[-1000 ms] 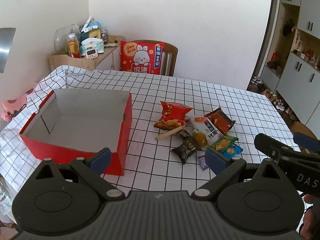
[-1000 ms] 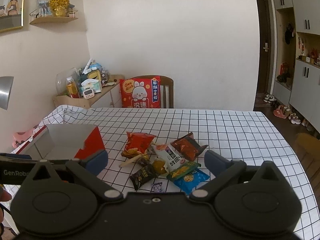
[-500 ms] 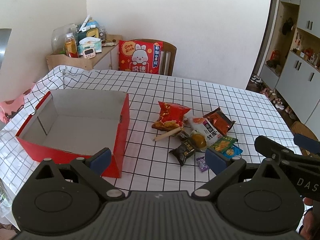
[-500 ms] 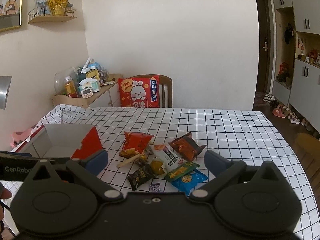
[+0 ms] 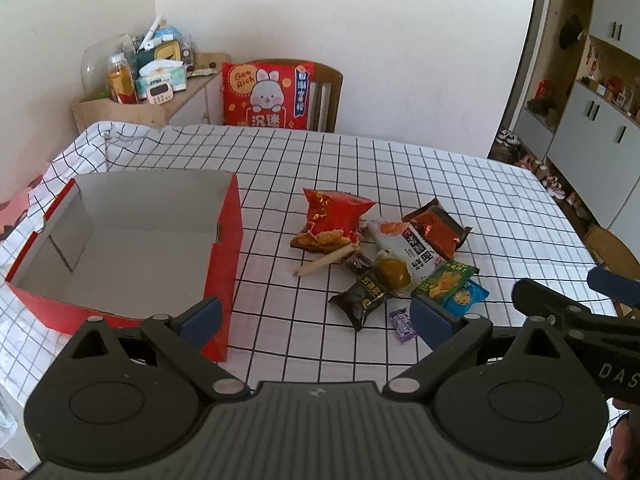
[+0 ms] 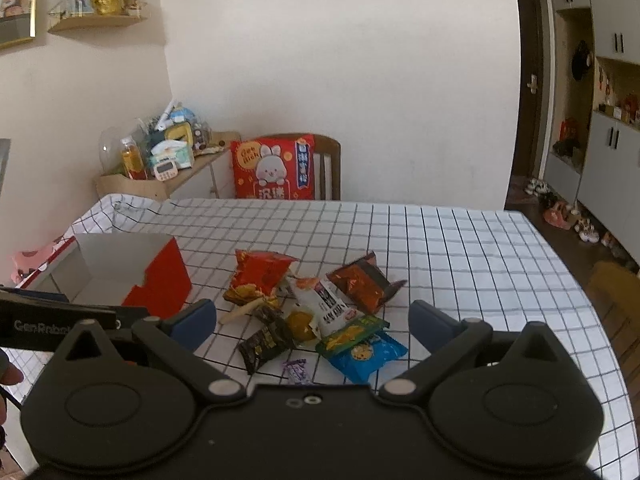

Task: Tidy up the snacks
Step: 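Grasp the black packet with the left tool while the right tool grasps the green packet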

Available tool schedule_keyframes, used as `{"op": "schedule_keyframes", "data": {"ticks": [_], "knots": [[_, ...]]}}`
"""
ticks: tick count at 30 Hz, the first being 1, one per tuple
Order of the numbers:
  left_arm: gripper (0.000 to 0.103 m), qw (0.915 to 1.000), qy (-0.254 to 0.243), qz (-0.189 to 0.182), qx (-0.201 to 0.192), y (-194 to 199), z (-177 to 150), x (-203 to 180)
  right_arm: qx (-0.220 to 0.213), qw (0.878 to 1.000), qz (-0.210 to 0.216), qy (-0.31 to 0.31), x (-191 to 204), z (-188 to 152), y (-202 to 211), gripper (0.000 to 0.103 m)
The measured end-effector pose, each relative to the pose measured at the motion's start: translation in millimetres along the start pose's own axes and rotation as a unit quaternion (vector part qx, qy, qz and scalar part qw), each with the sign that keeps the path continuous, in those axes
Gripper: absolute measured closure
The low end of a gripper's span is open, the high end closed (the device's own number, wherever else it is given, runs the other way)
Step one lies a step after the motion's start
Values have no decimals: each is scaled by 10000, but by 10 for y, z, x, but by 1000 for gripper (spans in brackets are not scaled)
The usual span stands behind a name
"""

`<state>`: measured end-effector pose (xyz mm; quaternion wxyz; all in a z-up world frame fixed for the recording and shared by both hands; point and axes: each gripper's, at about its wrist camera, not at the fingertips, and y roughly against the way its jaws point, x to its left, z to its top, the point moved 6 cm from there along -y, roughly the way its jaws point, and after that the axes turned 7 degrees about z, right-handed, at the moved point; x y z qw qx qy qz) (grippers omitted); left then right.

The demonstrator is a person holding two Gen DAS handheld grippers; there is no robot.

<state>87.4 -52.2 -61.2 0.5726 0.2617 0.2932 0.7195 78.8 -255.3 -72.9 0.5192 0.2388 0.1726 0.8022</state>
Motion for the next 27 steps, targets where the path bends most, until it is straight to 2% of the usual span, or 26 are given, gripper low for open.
{"op": "schedule_keyframes", "data": {"ticks": [7, 11, 16, 19, 27], "knots": [[3, 9996, -228, 89, 121, -311, -26, -90, 353, 9990, -40, -272, -289, -110, -287, 4], [3, 9993, -369, -8, 100, -484, -26, -184, 568, 9980, -81, -255, -450, -182, -501, 6], [4, 9970, -693, -307, 147, -743, 16, -360, 822, 9952, -76, -529, -666, -193, -755, 11], [7, 9943, -900, -513, 250, -921, 33, -458, 928, 9934, -4, -669, -740, -184, -891, 15], [13, 9862, -1248, -908, 604, -1421, -30, -618, 1259, 9890, 147, -766, -805, -277, -1272, 34]]}}
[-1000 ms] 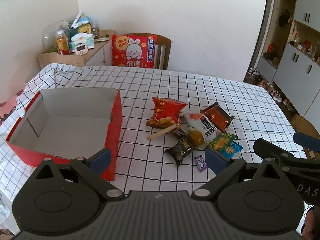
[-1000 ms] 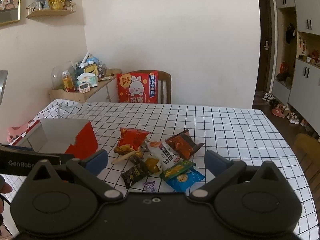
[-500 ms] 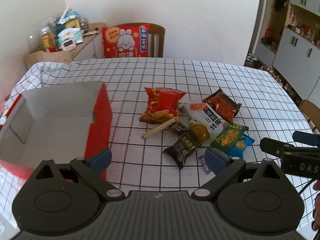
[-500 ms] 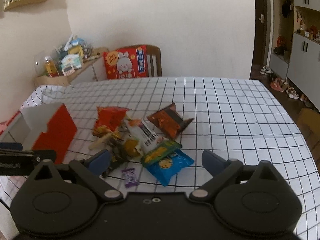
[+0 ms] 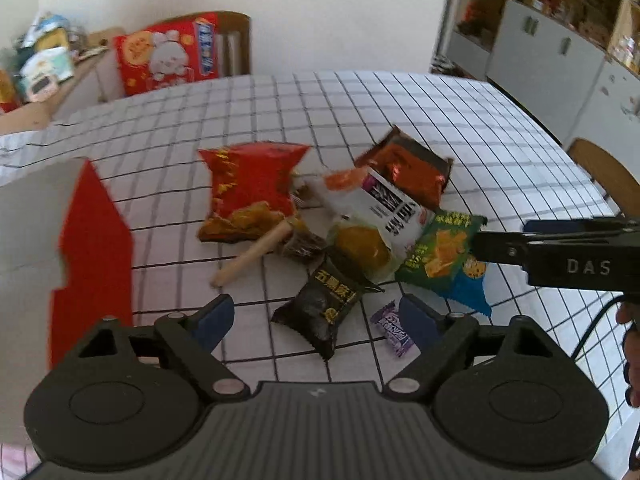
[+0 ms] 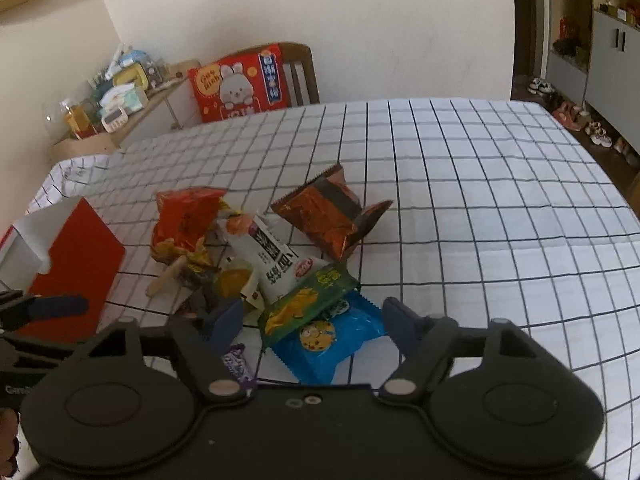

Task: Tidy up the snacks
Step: 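Grasp the black packet with the left tool while the right tool grasps the green packet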

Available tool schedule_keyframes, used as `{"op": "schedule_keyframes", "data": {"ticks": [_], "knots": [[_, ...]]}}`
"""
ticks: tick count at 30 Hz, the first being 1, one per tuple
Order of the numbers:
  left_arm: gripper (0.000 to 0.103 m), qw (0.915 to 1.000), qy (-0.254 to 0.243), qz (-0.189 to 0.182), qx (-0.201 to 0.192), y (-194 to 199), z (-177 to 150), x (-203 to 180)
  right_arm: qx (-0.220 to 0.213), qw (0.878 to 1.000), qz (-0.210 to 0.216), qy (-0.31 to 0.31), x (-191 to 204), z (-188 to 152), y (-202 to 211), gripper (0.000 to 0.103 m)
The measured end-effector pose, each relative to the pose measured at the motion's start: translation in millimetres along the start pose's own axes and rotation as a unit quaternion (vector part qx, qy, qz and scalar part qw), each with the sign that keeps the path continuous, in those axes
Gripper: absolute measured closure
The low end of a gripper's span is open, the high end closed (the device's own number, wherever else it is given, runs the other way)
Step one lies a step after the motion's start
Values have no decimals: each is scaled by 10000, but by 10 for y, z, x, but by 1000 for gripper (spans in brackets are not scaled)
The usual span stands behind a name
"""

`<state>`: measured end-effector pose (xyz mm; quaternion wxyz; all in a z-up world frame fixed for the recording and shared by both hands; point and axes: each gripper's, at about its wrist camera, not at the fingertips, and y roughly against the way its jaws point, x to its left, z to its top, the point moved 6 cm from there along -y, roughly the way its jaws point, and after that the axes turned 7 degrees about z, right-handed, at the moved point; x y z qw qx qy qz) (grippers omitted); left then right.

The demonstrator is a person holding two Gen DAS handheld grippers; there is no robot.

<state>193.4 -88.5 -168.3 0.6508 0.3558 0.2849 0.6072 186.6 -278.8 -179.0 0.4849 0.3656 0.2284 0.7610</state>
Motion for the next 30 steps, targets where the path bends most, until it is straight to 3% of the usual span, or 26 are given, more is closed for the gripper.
{"op": "schedule_keyframes", "data": {"ticks": [6, 13, 18, 20, 26, 30], "knots": [[13, 9992, -154, -229, 291, -293, 12, -24, 260, 9996, -57, -105, -47, -9, -262, 47], [13, 9966, -344, -496, 564, -544, 24, -41, 344, 9993, -135, -95, -42, 35, -386, 49], [13, 9951, -380, -612, 673, -671, 39, -72, 398, 9990, -143, -151, -27, 68, -443, 57], [25, 9945, -395, -660, 710, -705, 35, -89, 404, 9989, -194, -158, -23, 71, -460, 61], [47, 9943, -245, -680, 788, -767, 37, -60, 402, 9988, -186, -201, -1, 88, -480, 74], [56, 9942, -55, -683, 826, -751, 39, -21, 357, 9987, -191, -308, -9, 89, -475, 79]]}}
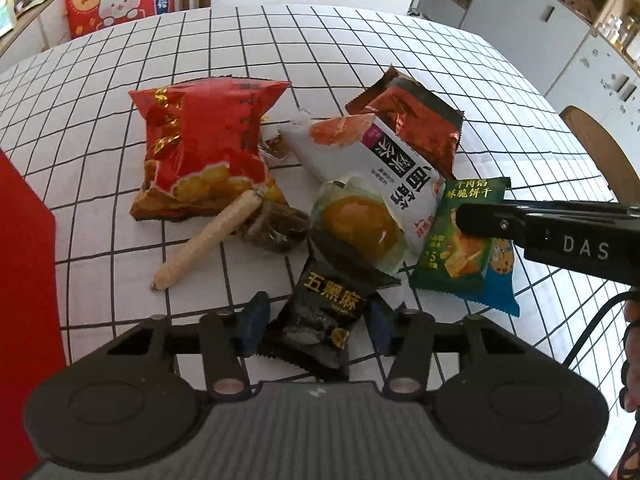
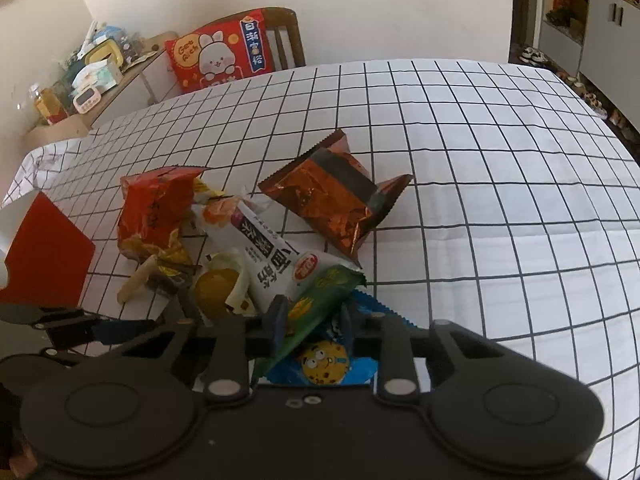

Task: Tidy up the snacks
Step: 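Grasp the black packet with the left tool while the right tool grasps the green packet, then carry the black packet and green packet with both tools over the red box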

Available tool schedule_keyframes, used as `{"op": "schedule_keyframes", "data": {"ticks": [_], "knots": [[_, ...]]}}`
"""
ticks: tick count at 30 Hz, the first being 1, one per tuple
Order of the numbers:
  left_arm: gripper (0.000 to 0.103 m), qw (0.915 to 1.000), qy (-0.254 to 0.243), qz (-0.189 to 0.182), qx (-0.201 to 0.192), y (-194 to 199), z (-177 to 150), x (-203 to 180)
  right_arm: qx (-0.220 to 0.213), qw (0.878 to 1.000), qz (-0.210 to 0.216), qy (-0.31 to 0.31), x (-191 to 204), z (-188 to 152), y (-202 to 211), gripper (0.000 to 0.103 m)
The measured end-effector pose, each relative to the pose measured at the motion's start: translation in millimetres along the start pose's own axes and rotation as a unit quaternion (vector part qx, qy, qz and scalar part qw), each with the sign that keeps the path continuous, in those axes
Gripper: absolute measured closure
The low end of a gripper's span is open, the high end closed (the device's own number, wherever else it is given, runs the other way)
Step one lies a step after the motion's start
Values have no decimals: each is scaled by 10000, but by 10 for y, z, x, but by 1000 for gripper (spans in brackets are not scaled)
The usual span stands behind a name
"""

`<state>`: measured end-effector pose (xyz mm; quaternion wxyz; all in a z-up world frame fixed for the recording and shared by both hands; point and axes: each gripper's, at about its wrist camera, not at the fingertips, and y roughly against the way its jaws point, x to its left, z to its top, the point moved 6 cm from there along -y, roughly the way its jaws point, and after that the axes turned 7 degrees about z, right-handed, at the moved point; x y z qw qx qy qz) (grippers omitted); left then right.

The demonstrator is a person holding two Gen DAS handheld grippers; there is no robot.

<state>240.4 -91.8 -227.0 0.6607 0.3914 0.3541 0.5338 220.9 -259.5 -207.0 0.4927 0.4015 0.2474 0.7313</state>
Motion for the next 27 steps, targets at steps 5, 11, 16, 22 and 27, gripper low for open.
{"op": "schedule_keyframes", "data": {"ticks": [5, 11, 16, 22, 27], "knots": [[67, 9997, 227, 49, -23, 93, -32, 28, -81, 9999, 49, -59, 30, 7, 60, 86], [70, 9990, 369, 238, -57, 198, -131, 44, -130, 9999, 88, 33, 92, -25, 160, 90], [70, 9977, 588, 270, -201, 413, -185, 71, -190, 9996, 204, -12, 105, -57, 283, 94], [70, 9954, 836, 337, -333, 728, -260, 106, -278, 9989, 367, 30, 164, -105, 499, 95], [70, 9931, 935, 506, -490, 1023, -327, 108, -333, 9976, 595, 74, 269, -118, 700, 95]]}}
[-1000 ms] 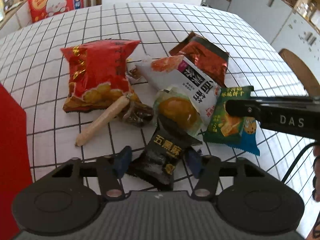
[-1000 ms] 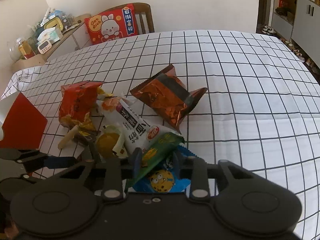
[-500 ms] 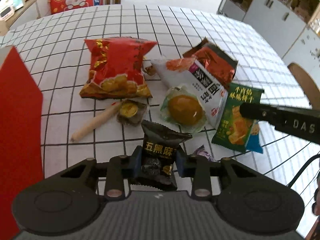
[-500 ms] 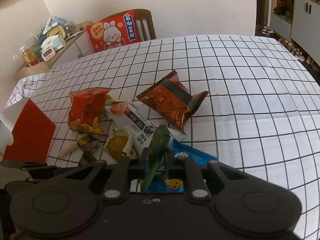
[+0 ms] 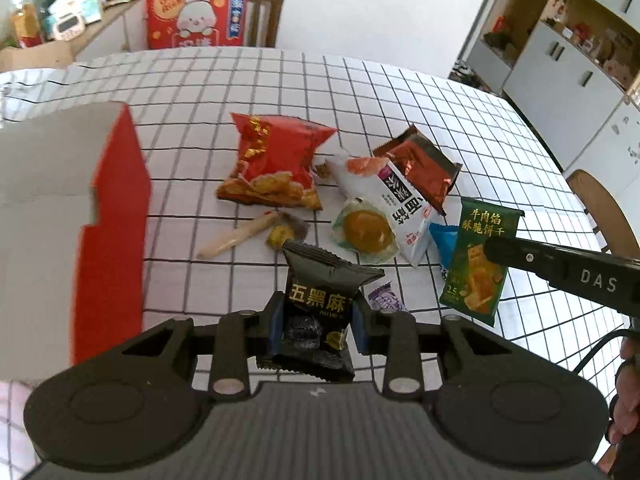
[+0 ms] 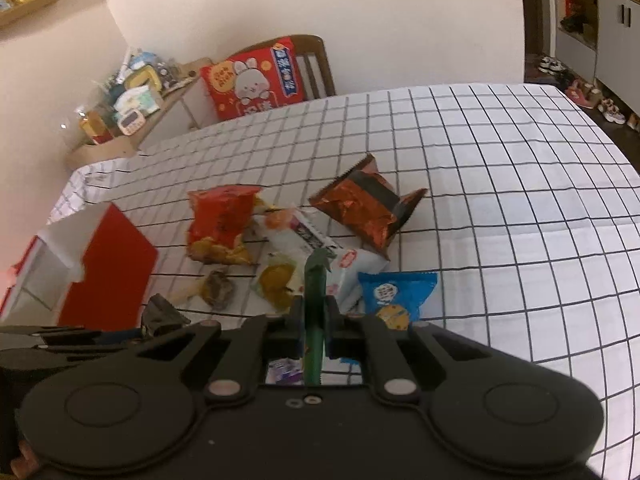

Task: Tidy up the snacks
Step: 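Carry the black packet and green packet with both tools over the red box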

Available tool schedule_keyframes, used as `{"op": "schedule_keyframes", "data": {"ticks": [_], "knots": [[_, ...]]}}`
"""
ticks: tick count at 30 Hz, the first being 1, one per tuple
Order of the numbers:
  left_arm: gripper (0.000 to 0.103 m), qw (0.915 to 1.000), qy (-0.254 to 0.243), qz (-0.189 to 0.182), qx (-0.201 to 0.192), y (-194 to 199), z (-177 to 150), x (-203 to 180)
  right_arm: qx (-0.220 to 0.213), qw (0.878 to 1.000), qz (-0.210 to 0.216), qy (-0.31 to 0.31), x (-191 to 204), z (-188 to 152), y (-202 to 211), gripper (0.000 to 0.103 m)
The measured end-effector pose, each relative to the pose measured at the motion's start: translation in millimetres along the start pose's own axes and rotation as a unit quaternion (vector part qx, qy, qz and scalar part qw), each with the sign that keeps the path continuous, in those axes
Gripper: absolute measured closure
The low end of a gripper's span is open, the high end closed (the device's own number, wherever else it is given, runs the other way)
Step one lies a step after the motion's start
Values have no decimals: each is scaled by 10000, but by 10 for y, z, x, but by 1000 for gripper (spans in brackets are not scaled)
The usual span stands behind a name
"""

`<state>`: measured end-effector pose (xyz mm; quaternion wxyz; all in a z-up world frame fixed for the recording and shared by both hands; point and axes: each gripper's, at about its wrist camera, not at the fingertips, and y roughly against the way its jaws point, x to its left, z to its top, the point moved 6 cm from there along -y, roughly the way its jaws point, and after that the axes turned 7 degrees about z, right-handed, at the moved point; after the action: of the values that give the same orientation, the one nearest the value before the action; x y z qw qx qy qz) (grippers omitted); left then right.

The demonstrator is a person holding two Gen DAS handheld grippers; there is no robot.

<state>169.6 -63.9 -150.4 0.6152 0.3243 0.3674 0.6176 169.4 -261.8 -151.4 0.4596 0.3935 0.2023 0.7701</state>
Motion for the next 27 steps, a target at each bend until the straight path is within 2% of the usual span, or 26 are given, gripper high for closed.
{"op": "schedule_keyframes", "data": {"ticks": [6, 14, 19, 27], "knots": [[70, 9993, 60, 342, -100, 344, -40, 130, -45, 9992, 365, 134, 265, 39, 236, 95], [70, 9975, 414, 519, -241, 716, -60, 485, -40, 9952, 887, 409, 750, 154, 366, 95], [70, 9951, 689, 639, -307, 884, -25, 783, -8, 9909, 1194, 614, 1098, 231, 339, 95], [70, 9894, 916, 1047, -411, 1013, 55, 1290, 138, 9834, 1546, 942, 1727, 318, 75, 95]]}}
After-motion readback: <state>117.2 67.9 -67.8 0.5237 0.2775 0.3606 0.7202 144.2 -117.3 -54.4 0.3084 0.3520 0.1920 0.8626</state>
